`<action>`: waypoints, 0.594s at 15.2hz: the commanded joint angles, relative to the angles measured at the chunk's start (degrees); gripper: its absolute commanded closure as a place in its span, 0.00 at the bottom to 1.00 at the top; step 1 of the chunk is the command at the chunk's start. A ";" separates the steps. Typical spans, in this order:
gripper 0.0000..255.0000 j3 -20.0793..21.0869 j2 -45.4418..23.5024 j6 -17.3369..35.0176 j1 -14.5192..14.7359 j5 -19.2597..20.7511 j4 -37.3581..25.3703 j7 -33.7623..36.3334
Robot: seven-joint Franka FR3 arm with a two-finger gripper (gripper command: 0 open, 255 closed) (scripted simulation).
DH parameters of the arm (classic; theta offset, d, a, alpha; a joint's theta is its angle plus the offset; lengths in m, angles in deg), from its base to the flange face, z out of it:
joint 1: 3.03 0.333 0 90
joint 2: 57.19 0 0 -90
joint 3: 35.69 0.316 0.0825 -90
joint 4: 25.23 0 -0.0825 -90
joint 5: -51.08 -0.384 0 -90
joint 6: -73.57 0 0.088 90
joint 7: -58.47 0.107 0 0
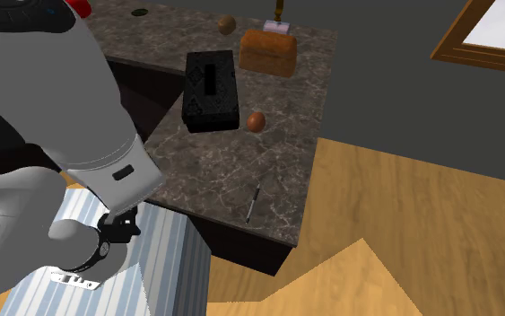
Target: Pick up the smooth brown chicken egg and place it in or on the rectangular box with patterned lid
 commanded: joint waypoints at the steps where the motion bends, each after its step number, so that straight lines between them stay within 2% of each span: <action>1: 0.00 0.00 0.00 0.00 0.00 0.00 0.00 0.00; 9: 0.00 1.74 -11.90 14.54 4.82 -4.95 0.44 -4.24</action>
